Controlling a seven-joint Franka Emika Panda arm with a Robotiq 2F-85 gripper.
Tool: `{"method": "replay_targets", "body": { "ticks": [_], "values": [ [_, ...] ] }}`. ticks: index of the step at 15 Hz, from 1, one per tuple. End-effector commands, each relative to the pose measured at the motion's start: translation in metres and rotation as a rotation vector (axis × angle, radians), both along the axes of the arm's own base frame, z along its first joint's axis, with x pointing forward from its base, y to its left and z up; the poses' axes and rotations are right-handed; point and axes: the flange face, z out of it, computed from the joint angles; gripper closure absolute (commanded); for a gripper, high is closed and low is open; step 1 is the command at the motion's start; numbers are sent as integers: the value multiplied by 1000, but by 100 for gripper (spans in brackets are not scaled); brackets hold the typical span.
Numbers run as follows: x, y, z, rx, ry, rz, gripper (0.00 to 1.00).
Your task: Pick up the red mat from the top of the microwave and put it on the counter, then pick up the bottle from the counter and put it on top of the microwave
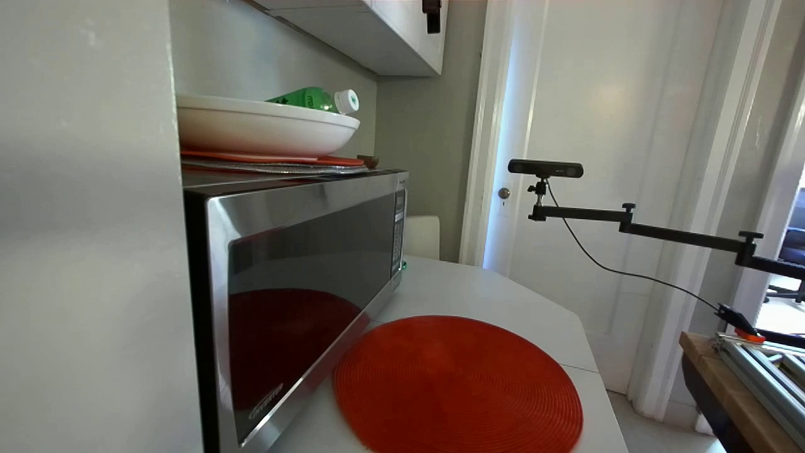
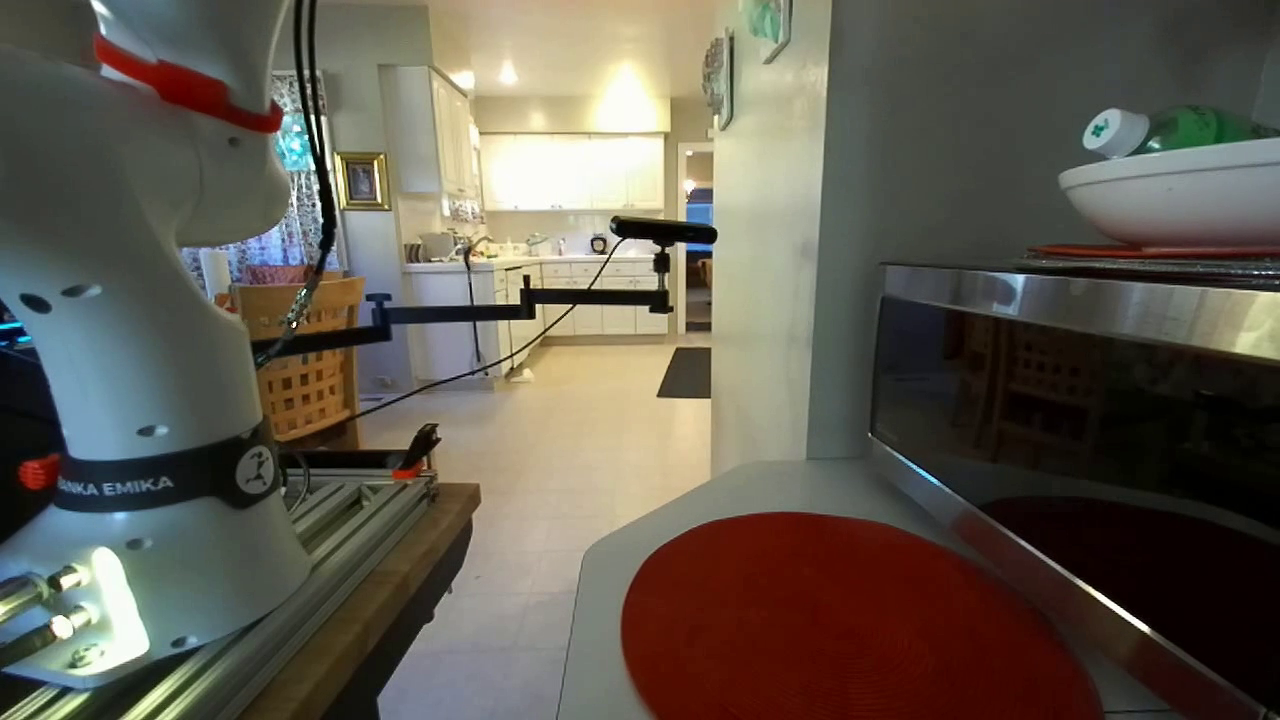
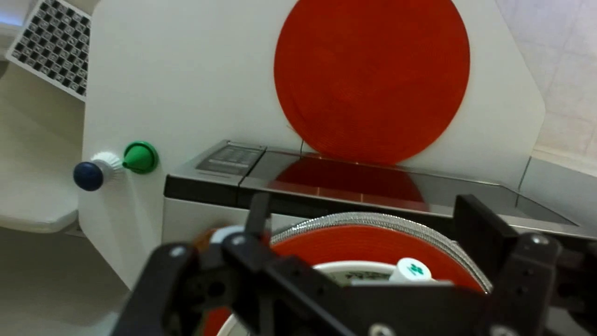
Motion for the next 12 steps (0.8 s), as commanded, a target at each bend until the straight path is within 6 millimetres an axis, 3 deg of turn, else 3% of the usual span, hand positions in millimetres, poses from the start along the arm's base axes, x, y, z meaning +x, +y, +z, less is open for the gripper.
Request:
{"method": "replay_targets", "body": {
  "ticks": [1,3,6,9,10,12],
  "values": [
    [-2,-10,-43,-26,62,15,0],
    [5,-10,-84,-4,95,27,0],
    [2,-7,-129,8,126,36,0],
    [-11,-5,-150,16,129,28,0],
    [10,-7,-148,3,155,21,0],
    [1,-6,-151,7,151,25,0]
  ]
}}
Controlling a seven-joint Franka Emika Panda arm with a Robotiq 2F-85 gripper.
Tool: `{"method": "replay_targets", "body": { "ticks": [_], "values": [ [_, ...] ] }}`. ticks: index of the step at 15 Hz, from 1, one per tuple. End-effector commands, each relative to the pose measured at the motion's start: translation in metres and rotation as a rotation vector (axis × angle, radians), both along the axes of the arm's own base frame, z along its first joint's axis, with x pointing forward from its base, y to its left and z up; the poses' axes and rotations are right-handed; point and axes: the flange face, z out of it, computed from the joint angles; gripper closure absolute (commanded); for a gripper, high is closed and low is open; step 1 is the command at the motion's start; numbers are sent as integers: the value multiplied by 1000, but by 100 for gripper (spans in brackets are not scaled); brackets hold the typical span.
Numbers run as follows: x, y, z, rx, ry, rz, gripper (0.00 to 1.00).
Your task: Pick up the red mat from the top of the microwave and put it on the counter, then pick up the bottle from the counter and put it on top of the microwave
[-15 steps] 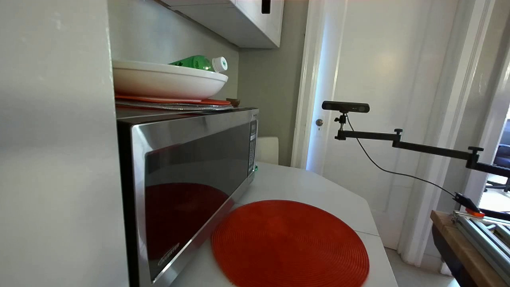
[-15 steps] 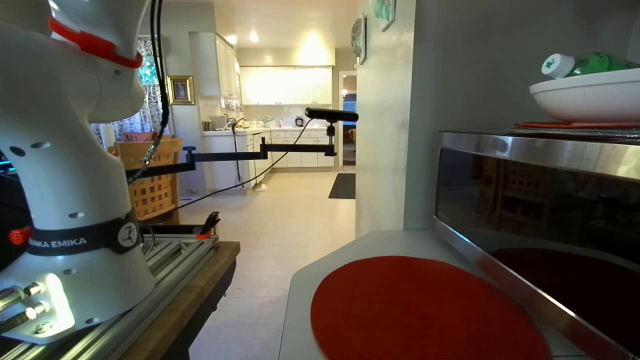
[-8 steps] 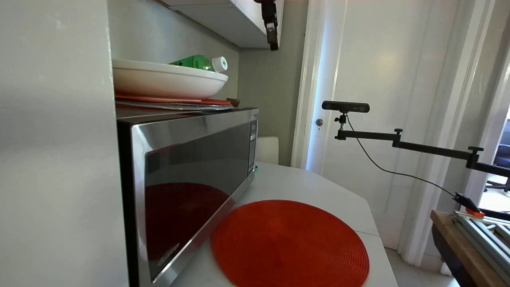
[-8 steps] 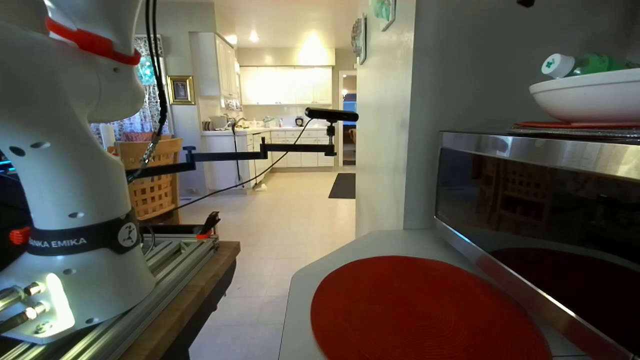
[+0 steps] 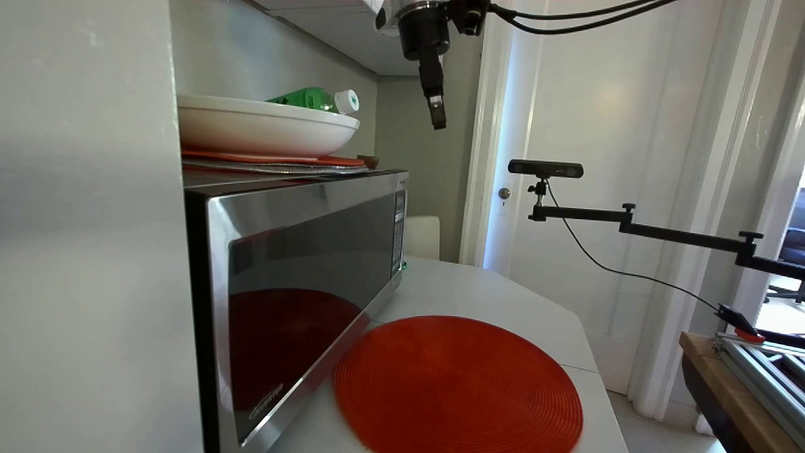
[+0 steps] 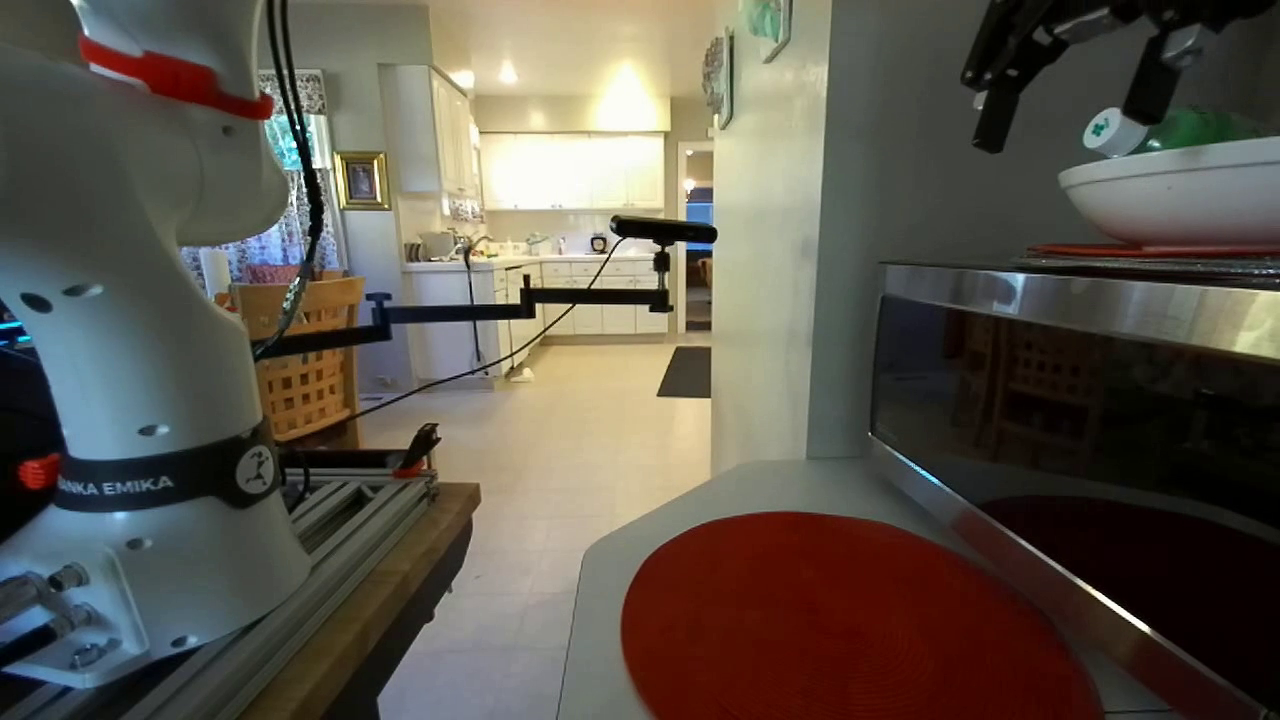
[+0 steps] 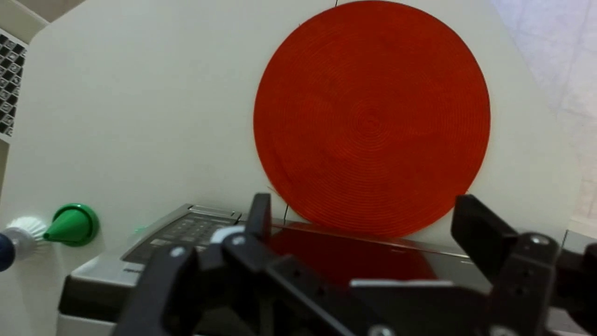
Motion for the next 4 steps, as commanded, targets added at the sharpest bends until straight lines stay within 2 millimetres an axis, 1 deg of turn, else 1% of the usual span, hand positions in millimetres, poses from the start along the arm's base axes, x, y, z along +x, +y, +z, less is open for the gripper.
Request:
{"method": "replay_targets", "body": {
  "ticks": [1,4],
  "values": [
    [-2,0,2,1,-4,0,0],
    [-5,0,4,3,-6,1,0]
  ]
}}
